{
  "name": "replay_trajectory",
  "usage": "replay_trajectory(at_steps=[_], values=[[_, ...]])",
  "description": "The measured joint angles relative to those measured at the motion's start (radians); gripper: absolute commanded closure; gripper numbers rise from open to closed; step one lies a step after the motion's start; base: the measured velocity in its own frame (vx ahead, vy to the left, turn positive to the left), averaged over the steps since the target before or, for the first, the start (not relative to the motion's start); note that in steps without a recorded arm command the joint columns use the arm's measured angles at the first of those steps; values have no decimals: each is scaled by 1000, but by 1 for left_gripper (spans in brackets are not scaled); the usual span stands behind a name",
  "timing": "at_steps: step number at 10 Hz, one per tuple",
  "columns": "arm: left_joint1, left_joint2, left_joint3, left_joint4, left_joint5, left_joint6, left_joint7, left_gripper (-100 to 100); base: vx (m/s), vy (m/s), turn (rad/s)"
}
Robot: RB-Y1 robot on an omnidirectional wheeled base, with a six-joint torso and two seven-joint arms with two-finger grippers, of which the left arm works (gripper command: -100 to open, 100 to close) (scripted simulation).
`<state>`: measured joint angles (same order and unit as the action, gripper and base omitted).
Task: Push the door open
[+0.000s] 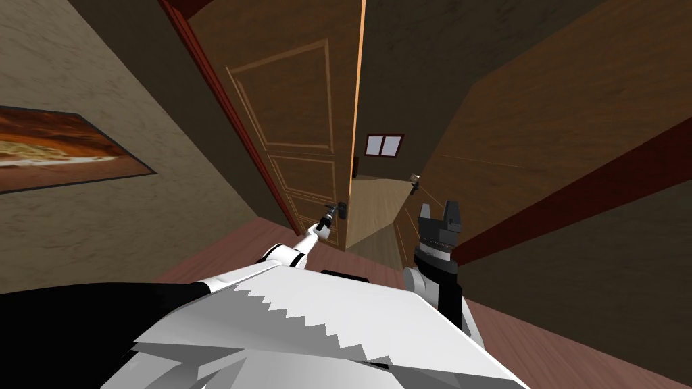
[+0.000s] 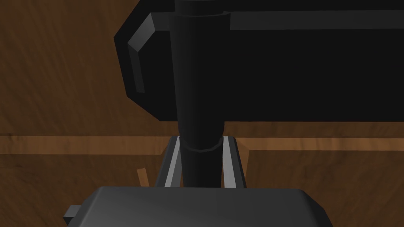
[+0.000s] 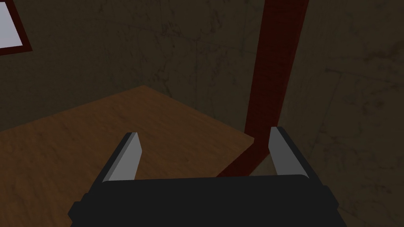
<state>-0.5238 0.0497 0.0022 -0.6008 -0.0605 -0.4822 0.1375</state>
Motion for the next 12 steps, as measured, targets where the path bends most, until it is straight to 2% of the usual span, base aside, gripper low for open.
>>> replay_trajectory(at_steps=[1, 2, 4, 5, 6, 7, 8, 9, 10, 11, 12], values=[[6, -2, 5, 0, 1, 5, -4, 100, 171, -69, 46], [-5, -2, 13, 24, 5, -1, -10, 100, 130, -61, 6], [16, 4, 16, -22, 6, 16, -8, 100, 169, -93, 41], [1, 6, 30, 8, 11, 5, -16, 100, 217, -114, 55], [20, 11, 34, -19, 12, 12, -18, 100, 199, -140, 85], [-9, 17, 52, 38, 19, -14, -25, 100, 113, -92, 28], [9, 22, 54, 0, 19, -6, -26, 100, 142, -91, 39], [15, 29, 60, -14, 22, 7, -24, 100, 157, -127, 65], [3, 30, 75, 12, 27, -1, -33, 100, 161, -141, 91], [30, 25, 86, -31, 29, 15, -46, 100, 146, -113, 69], [20, 30, 97, -9, 34, 9, -51, 100, 150, -103, 35]])
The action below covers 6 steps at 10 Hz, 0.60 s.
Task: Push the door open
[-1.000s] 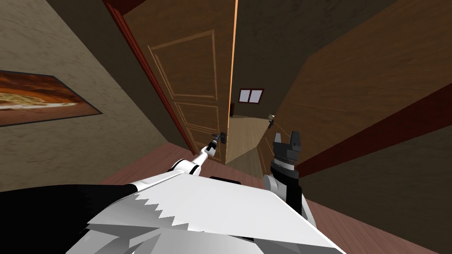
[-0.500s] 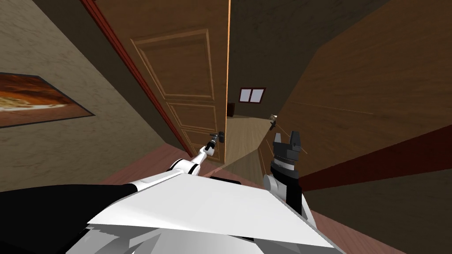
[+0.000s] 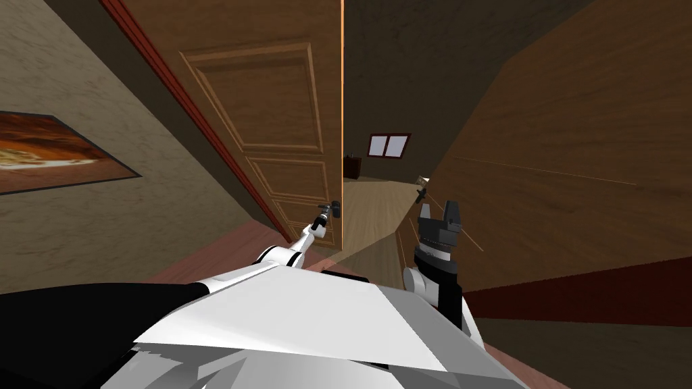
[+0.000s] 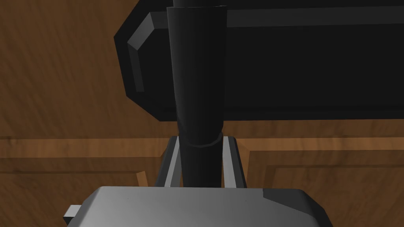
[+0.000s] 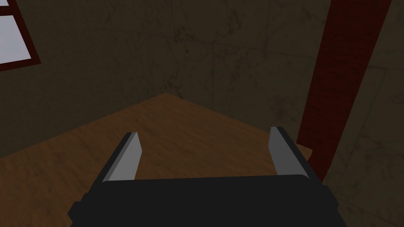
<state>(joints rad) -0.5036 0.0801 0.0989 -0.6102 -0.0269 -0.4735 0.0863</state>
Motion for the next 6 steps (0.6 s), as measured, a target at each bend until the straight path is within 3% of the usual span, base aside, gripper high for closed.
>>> replay_trajectory(at_steps=[1, 2, 3, 4, 5, 6], values=[[28, 9, 0, -41, 1, 14, 6, 100, 106, -78, 30], [-2, 20, 9, 9, 6, -1, 9, 100, 123, -106, 81], [-38, 21, 33, 83, 14, -41, -5, 100, 126, -110, 64], [-31, 25, 40, 77, 16, -39, -10, 100, 63, -49, 22], [-13, 27, 38, 38, 15, -14, -9, 100, 6, -3, -16], [-7, 29, 37, 18, 15, -4, -6, 100, 83, -75, 24]])
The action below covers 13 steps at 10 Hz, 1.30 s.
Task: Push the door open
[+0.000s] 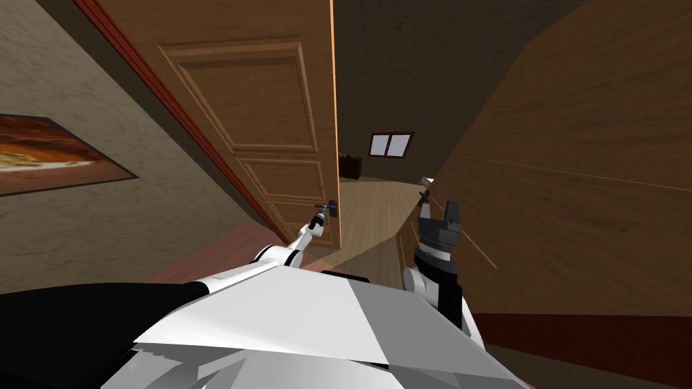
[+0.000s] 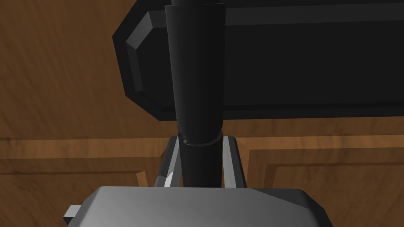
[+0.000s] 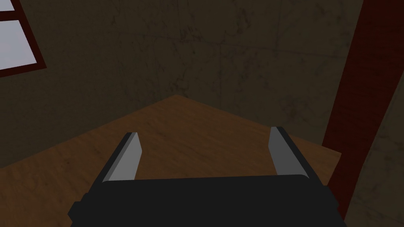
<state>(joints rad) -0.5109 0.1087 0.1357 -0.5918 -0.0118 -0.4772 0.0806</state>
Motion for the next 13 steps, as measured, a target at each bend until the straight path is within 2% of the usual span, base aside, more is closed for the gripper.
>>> replay_trajectory(at_steps=[2, 3, 5, 6, 7, 8, 9, 10, 11, 12, 13], values=[[34, 2, 12, -49, 5, 20, -4, 100, 97, -118, 76], [39, 1, 20, -61, 6, 29, -10, 100, 54, -29, 26], [14, 10, 26, -18, 10, 9, -10, 100, 53, -19, 6], [18, 10, 34, -17, 12, 4, -14, 100, 135, -105, 92], [21, 9, 44, -20, 16, 10, -20, 100, 180, -142, 87], [14, 13, 58, -1, 20, 3, -28, 100, 190, -144, 77], [0, 23, 72, 36, 26, -17, -33, 100, 118, -107, 54], [30, 21, 77, -32, 27, 10, -36, 100, 147, -116, 62], [22, 27, 88, -22, 31, 14, -40, 100, 162, -136, 78], [15, 34, 100, -3, 35, 2, -45, 100, 158, -144, 64], [22, 41, 107, -1, 38, -9, -44, 100, 186, -128, 60]])
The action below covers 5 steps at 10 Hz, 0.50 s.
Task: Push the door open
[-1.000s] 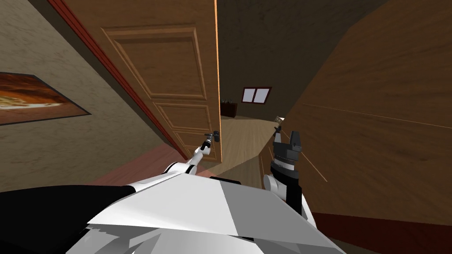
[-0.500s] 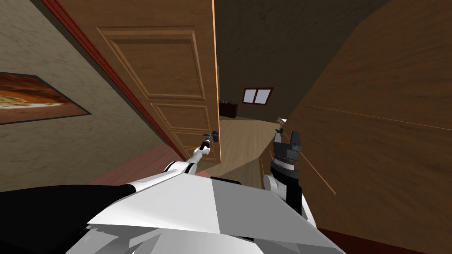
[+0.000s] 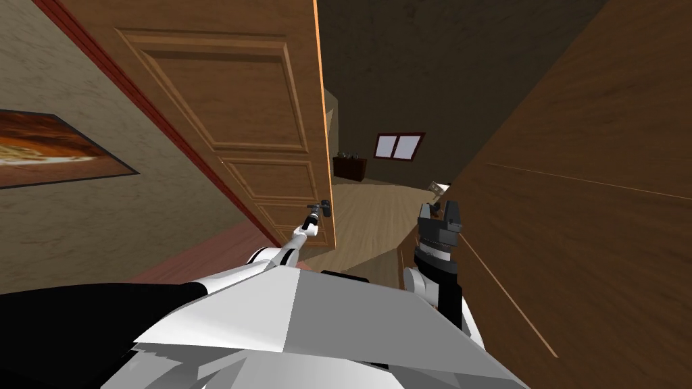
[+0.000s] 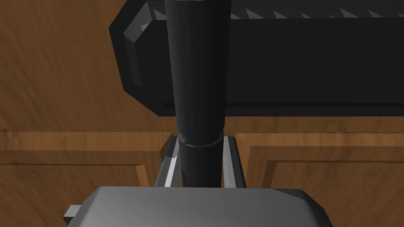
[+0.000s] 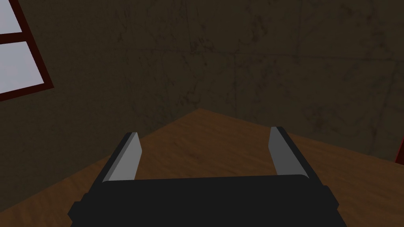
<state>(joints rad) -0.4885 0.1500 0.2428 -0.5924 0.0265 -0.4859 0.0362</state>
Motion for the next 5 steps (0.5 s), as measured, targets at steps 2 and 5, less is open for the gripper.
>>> replay_trajectory(at_steps=[2, 5], values=[[0, 13, 12, 7, 5, 1, 1, 100, 127, -71, 35], [5, 16, 27, -7, 10, 12, -8, 100, 119, -36, 63]])
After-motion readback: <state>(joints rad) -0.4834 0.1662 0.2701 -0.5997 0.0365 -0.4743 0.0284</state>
